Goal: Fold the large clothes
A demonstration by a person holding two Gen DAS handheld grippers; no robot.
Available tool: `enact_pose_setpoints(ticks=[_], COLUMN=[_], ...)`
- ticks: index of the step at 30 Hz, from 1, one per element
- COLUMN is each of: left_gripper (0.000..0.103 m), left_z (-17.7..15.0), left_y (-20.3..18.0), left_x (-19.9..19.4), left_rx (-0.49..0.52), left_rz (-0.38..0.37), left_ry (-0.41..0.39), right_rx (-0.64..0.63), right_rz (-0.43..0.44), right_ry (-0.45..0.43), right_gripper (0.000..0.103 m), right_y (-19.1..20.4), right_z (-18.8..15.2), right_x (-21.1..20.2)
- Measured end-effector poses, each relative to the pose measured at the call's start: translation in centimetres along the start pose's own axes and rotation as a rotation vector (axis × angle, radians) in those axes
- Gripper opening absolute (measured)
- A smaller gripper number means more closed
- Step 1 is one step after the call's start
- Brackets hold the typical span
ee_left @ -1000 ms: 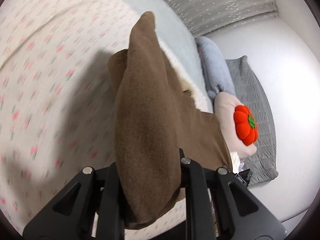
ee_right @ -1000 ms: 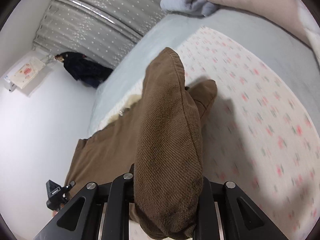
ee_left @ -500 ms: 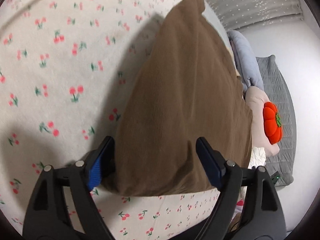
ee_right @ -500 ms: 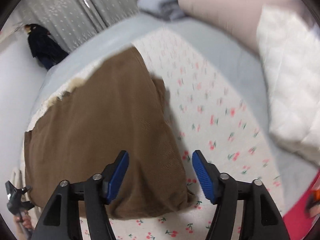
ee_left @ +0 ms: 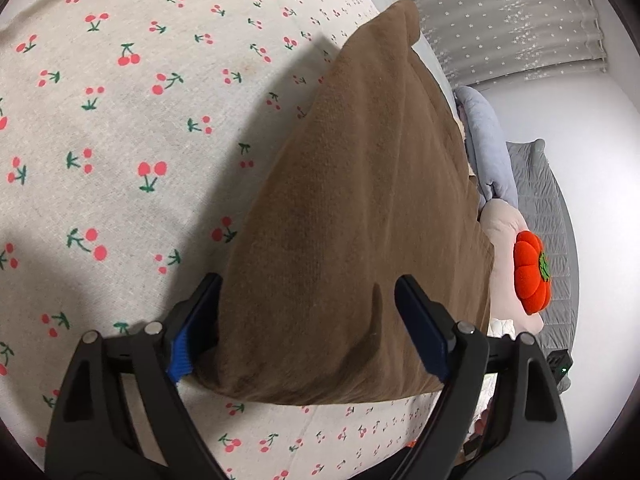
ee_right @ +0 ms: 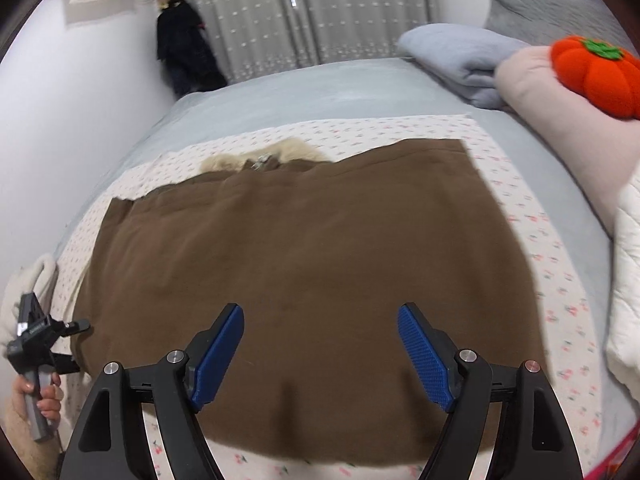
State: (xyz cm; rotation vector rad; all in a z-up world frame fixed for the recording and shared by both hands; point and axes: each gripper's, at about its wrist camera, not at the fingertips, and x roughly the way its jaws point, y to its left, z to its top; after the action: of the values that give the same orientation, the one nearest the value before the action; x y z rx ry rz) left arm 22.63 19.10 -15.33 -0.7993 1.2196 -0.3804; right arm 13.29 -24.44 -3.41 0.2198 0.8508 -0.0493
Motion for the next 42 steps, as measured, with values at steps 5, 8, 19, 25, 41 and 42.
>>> enact_pose_setpoints(ticks=[5,8,19,25,41,42], left_gripper=[0.087,0.072,0.026,0.023,0.022,0.022], left_z=[-0.6,-0.7,-0.5,-0.7,-5.5,-6.1], left_y=[-0.9,-1.7,-0.6,-2.6,-27.7,-28.8], left_x=[1.0,1.4,0.4,-1.8,-1.3,-0.5], left_rx=[-0.033,-0.042,-0.134,-0.041,0.593,0.615], left_rz=[-0.035,-0.015,-0.123,-0.182,-0.216,-0.224], left_ry=[-0.086,-0.124,-0.211,-0.273,-0.284,-0.266], right_rx=[0.053,0.11,0.024,-0.053,0.233,0.269], right_rz=[0.085,0.187,0.272,0.198,0.482,0.502], right_ry=[0.073,0.077,0.081,0.166,0.269,0.256], right_gripper=[0.081,0.081,0.067,0.044,0.044,0.045], right_y=[1.9,2.6,6.4,8.5,2.4,1.1], right_z=[-1.1,-0.9,-2.2,-4.0,-2.8,-2.6], right_x=[2.2,2.8,3.9,7.6,6.6,5.9])
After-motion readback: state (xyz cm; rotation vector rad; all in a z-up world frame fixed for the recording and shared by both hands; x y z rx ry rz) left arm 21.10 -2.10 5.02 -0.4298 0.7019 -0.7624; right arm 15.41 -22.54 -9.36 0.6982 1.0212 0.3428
